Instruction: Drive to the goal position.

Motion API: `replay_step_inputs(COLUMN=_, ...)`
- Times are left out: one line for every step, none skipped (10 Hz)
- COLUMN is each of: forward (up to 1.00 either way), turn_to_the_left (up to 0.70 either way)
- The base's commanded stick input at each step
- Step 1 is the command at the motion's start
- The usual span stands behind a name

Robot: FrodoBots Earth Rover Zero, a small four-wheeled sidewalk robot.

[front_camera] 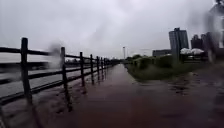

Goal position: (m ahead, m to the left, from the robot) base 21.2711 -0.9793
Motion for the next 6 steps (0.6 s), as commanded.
replay_step_inputs(forward=1.00, turn_to_the_left=-0.05)
replay_step_inputs(forward=1.00, turn_to_the_left=0.01)
replay_step_inputs(forward=1.00, turn_to_the_left=0.01)
replay_step_inputs(forward=1.00, turn_to_the_left=0.01)
replay_step_inputs(forward=1.00, turn_to_the_left=0.01)
replay_step_inputs(forward=1.00, turn_to_the_left=0.01)
